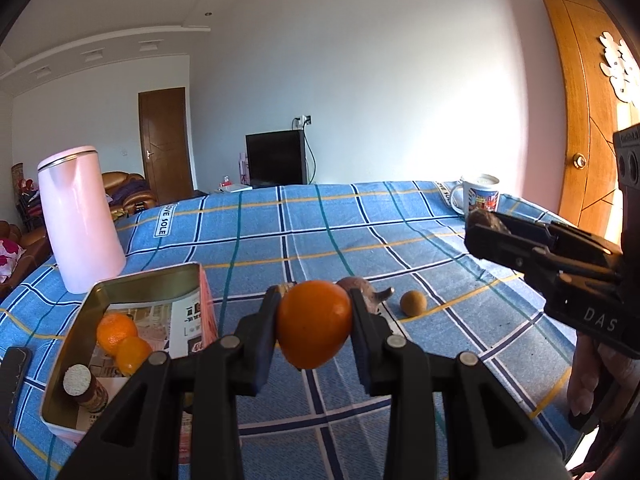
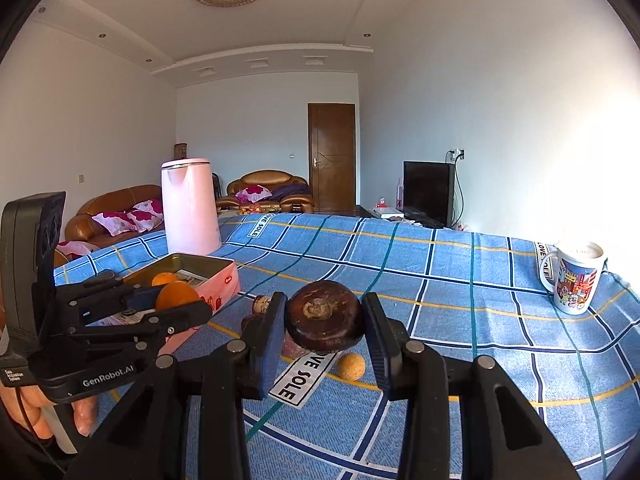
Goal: Organize fruits
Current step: 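Carry the mangosteen over the tin box with right tool while left tool carries orange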
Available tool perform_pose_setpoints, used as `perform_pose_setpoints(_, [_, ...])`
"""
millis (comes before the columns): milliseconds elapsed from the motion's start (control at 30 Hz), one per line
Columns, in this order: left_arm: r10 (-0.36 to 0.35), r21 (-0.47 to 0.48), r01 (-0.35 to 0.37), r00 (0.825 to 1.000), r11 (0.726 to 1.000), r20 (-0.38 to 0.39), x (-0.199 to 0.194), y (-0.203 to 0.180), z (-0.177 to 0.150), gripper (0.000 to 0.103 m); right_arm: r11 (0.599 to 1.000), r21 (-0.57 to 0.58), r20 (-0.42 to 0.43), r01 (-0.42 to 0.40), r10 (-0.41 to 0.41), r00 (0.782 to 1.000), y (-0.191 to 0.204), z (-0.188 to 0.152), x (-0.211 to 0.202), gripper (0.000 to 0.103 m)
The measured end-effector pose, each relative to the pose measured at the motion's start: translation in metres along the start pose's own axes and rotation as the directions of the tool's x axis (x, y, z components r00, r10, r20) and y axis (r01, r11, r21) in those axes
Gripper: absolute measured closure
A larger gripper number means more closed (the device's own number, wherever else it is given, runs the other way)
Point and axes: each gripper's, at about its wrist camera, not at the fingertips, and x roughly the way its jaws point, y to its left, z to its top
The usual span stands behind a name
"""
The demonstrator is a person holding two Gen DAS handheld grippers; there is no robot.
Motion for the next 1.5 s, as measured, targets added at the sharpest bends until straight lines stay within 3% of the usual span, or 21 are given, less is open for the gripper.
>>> perform_pose_setpoints(200, [-0.007,-0.012,0.007,1.0,1.0,0.001,0.002,0.006,0.001,0.068,1.0,-0.025,0.036,0.015,-0.014,0.999,0.006,0.0,-0.007,0.063])
perform_pose_setpoints(367, [-0.01,-0.023,0.01,1.0,1.0,0.007,0.0,0.013,0.003,0.068,1.0,-0.025,0.015,0.001,-0.001,1.0,0.014,0.004,0.0,0.063])
perform_pose_setpoints(633, [0.007,-0.063,-0.006,1.0,0.998,0.008,-0.005,0.037,0.003,0.068,0.997,-0.06,-0.008,-0.056,0.056,0.998,0.04,0.019,0.02,0.063])
perform_pose_setpoints(833, [0.061,-0.127,-0.06,0.998,0.99,0.003,-0.007,0.075,0.002,0.068,0.989,-0.087,-0.044,-0.115,0.112,0.993,0.068,0.03,0.044,0.063])
perform_pose_setpoints(1167, [0.155,-0.223,-0.159,0.987,0.962,-0.038,-0.022,0.14,-0.01,0.068,0.961,-0.124,-0.133,-0.246,0.23,0.964,0.125,0.028,0.084,0.063])
perform_pose_setpoints(1367, [0.142,-0.227,-0.155,0.987,0.961,-0.073,-0.027,0.146,-0.023,0.068,0.942,-0.133,-0.198,-0.308,0.279,0.94,0.152,0.02,0.098,0.063])
perform_pose_setpoints(1500, [0.123,-0.24,-0.144,0.987,0.96,-0.101,-0.023,0.15,-0.027,0.068,0.939,-0.156,-0.255,-0.305,0.26,0.931,0.167,0.017,0.116,0.063])
